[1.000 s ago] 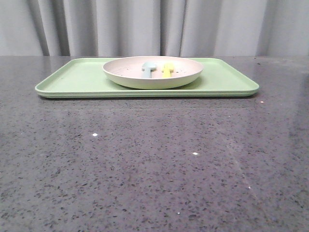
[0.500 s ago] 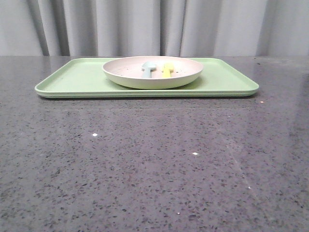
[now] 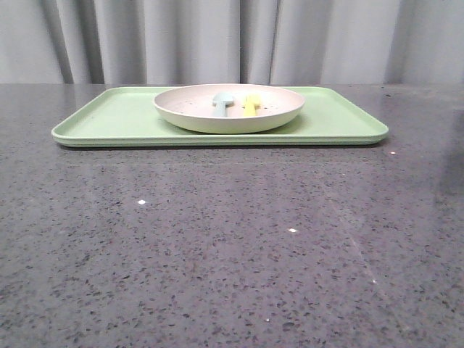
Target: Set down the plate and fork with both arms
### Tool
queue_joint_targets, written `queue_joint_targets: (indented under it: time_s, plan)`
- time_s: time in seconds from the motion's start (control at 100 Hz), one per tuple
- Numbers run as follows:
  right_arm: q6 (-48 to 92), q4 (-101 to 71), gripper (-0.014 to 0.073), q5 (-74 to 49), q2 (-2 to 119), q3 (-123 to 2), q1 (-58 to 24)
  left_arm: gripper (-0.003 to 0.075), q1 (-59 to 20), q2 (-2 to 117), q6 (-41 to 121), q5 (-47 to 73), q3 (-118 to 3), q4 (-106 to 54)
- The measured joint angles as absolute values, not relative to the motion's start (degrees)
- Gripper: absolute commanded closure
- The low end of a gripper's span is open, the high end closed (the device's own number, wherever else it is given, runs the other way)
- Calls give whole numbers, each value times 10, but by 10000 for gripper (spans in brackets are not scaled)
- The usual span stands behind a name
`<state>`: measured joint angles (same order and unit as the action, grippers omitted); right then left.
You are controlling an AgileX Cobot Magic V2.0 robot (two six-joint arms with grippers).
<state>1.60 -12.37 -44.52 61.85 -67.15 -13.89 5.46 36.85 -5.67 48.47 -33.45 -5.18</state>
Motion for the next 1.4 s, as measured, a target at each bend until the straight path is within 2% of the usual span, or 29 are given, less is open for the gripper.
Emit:
queue_joint_targets:
  time_s: [0.37,0.64,0.85,1.4]
  plan:
    - [0,-123,67,-476,863,-905,-231,228,55,369,-57,485,-334,-52]
    - [-124,-25,67,-490,992,-1005,-291,228,55,369,-57,485,-334,-52]
    - [-210,72,67,-496,1060,-1040,-329,228,55,369,-57,485,-334,-52]
    - [-262,110,67,-520,1133,-1044,-331,228,55,369,-57,485,-334,-52]
